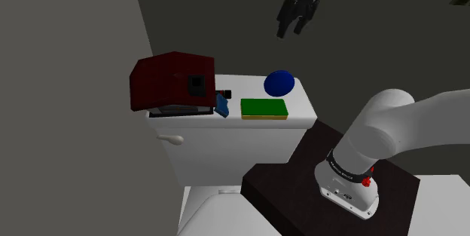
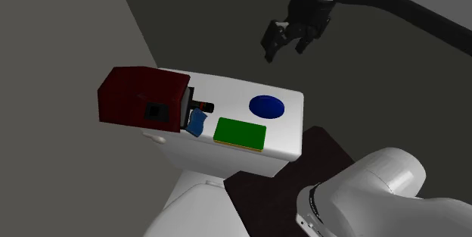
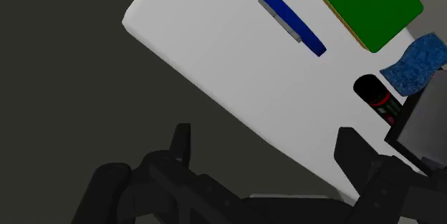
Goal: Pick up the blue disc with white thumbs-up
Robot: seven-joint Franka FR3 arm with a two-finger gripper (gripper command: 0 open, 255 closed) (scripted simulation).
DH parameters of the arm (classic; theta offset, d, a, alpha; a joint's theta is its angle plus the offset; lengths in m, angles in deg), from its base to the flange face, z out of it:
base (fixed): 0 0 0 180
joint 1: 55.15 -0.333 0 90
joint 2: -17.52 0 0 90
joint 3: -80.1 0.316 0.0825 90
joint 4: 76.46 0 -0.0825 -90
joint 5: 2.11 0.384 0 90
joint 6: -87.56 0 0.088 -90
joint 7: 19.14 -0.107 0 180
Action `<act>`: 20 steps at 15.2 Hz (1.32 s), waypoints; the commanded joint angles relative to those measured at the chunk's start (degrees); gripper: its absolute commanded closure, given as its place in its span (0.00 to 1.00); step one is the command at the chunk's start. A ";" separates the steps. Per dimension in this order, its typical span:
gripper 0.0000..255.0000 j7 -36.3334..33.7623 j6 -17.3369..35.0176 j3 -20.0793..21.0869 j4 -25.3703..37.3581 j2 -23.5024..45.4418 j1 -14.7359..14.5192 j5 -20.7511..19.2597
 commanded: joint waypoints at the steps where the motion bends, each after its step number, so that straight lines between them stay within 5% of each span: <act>1: 0.00 0.00 0.00 0.00 0.00 0.00 0.00 0.00; 8: 0.00 31.26 3.60 -2.05 -13.89 -9.45 -14.38 -5.64; 18: 0.00 33.10 8.94 -2.58 -21.09 -11.28 -15.04 -6.36; 19: 1.00 33.10 8.91 -2.57 -21.13 -11.34 -15.03 -6.36; 20: 1.00 33.09 8.95 -2.56 -21.15 -11.33 -15.04 -6.35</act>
